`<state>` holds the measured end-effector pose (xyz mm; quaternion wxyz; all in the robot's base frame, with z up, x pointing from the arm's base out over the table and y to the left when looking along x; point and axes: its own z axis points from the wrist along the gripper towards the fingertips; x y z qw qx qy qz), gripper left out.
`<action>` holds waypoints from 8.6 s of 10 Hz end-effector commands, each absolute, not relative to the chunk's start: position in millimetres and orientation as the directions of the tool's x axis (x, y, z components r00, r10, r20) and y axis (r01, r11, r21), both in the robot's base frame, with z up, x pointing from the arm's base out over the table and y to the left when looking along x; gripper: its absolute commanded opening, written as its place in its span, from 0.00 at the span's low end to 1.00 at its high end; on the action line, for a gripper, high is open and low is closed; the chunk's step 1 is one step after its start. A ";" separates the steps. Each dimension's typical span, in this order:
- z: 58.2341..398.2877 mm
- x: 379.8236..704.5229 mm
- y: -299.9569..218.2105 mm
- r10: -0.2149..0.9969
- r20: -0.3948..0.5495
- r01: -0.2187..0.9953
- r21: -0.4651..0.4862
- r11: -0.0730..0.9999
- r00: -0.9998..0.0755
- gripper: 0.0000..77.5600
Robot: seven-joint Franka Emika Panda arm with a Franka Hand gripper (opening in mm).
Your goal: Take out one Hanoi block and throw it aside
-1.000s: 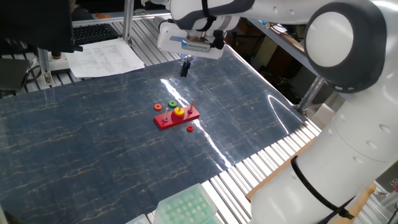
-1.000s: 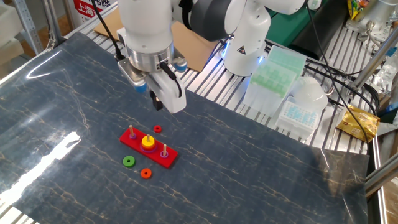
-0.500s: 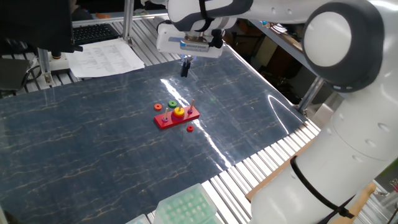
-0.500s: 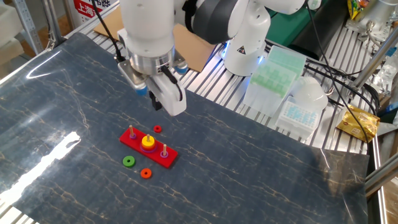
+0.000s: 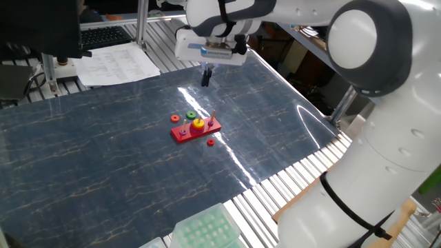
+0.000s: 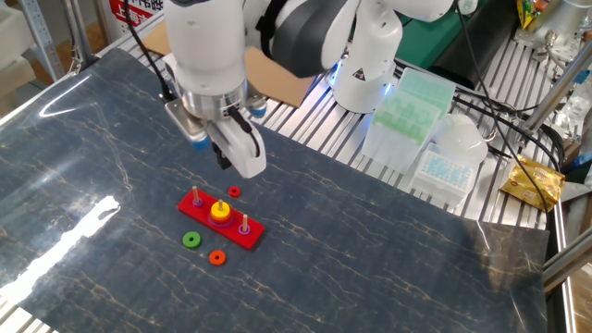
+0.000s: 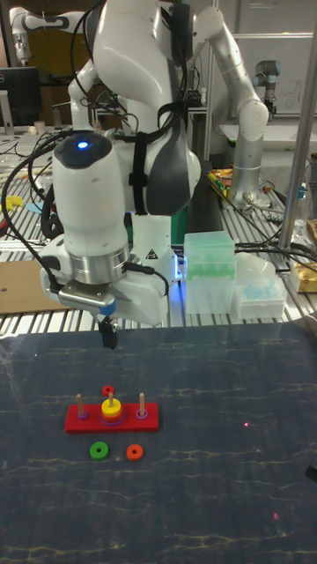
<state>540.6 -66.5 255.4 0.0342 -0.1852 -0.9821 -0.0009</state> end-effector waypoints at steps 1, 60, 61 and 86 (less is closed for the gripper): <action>245.0 541.5 -75.0 0.351 0.065 0.351 -0.009 0.936 -0.934 0.00; 115.7 536.8 -75.5 0.439 0.022 0.439 0.014 0.898 -0.898 1.00; 114.2 536.6 -75.3 0.445 0.022 0.445 0.014 0.895 -0.895 1.00; 89.1 531.5 -77.4 0.444 0.007 0.444 0.011 0.896 -0.896 1.00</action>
